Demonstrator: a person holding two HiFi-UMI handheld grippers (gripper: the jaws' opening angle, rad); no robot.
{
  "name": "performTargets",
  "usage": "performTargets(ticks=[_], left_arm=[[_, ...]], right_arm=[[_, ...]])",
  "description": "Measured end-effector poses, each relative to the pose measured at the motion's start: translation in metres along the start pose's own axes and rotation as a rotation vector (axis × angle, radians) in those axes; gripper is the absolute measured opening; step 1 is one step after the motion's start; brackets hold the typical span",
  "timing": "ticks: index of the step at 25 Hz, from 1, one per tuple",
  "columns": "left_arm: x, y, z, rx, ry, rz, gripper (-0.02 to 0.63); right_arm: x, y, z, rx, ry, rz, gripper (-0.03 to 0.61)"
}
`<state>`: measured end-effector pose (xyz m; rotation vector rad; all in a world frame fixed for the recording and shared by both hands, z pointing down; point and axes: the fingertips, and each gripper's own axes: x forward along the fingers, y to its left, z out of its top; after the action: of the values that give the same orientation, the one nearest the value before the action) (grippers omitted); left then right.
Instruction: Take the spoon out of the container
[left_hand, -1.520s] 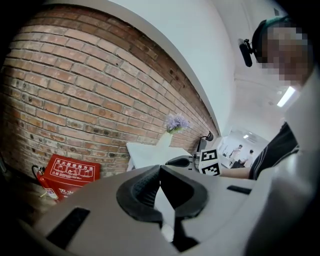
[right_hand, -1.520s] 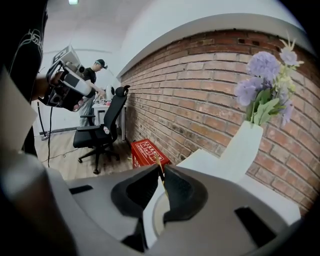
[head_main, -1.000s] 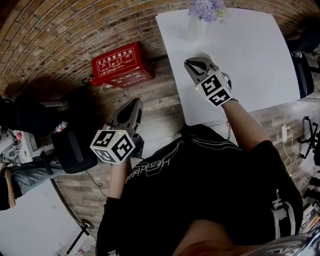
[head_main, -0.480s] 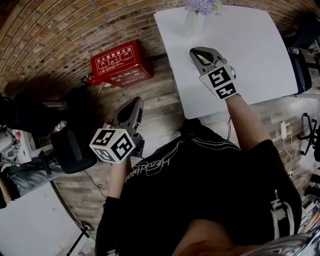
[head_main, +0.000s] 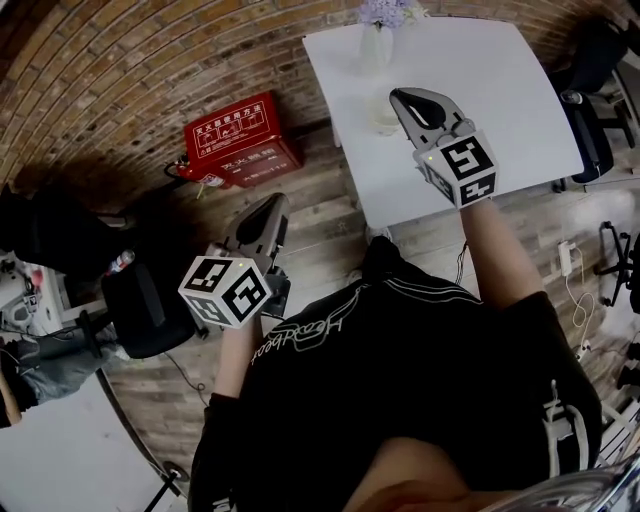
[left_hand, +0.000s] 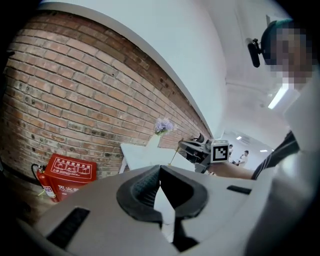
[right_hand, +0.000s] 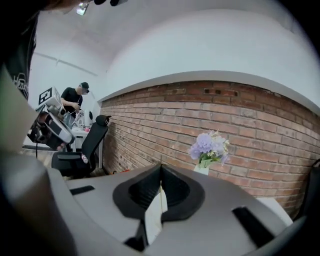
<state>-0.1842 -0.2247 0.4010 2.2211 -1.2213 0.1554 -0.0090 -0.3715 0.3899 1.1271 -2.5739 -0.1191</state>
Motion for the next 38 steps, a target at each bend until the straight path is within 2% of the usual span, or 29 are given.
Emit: performTargets(ticks=[4,8,17,27,38], left_arm=[[-0.008,-0.021,0.005,0.017,-0.026,-0.061,0.005],[-0.011,-0.044,0.007,0.054,-0.028,-0.123,0.005],[-0.009,-0.081,0.015,0.113,-0.049,-0.228,0.005],[-0.002,-0.094,0.002,0.155,-0.023,-0.267,0.005],[-0.002,-0.096,-0.001,0.146,-0.015,-0.291,0.005]], right_arm=[[-0.033,0.013,0.025,0.038,-0.052,0.009,-0.003],[-0.067,0.025,0.037,0.13,-0.093,0.029,-0.003],[-0.137,0.048,0.028,0.255,-0.137,0.017,-0.003],[-0.163,0.071,0.007,0.376,-0.147,0.031,-0.002],[-0.165,0.081,0.0,0.407,-0.122,0.023,-0.003]])
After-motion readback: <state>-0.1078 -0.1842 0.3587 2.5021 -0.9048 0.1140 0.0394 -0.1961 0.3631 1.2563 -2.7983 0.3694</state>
